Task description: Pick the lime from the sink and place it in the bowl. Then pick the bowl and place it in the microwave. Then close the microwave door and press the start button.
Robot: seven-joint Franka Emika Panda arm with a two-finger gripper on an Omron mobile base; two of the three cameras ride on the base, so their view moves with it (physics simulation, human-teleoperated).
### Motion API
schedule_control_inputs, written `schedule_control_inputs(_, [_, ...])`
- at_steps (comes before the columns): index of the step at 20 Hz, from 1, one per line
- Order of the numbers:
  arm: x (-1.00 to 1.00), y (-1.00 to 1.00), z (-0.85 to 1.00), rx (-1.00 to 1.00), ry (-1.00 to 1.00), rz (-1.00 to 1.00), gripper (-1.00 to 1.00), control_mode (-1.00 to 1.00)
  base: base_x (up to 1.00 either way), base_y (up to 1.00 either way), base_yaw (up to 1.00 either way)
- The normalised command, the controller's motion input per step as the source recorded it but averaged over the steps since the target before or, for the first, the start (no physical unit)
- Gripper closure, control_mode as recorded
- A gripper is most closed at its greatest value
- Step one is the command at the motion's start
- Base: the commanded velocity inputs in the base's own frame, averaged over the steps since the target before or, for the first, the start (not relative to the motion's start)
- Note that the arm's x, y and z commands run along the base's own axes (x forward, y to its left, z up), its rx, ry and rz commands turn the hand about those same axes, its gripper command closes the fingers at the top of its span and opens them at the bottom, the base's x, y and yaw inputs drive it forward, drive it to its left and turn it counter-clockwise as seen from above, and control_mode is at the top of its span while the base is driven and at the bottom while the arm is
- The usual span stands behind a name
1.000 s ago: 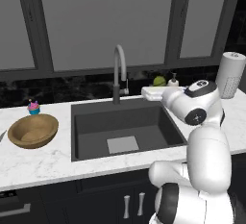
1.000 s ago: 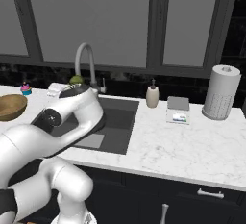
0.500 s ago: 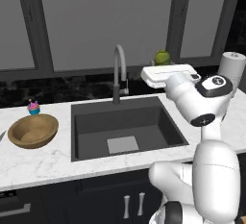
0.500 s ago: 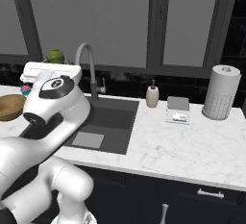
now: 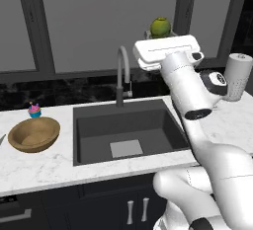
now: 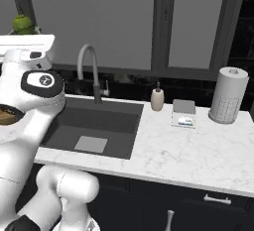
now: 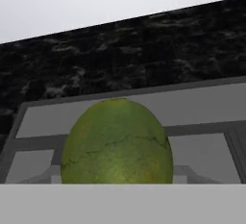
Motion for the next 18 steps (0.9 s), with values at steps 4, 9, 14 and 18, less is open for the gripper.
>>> schedule_control_inputs(4, [-0.33, 0.48, 1.0, 0.32, 0.12, 0.0, 1.0, -1.0, 0.0, 0.0, 0.0])
schedule_control_inputs(9, [-0.16, 0.31, 0.59, 0.19, 0.32, 0.07, 1.0, -1.0, 0.0, 0.0, 0.0])
schedule_control_inputs(14, [0.05, 0.33, -0.34, -0.11, 0.55, 0.14, 1.0, -1.0, 0.0, 0.0, 0.0])
schedule_control_inputs(18, [0.11, 0.39, -0.52, -0.17, 0.54, 0.13, 1.0, -1.0, 0.0, 0.0, 0.0])
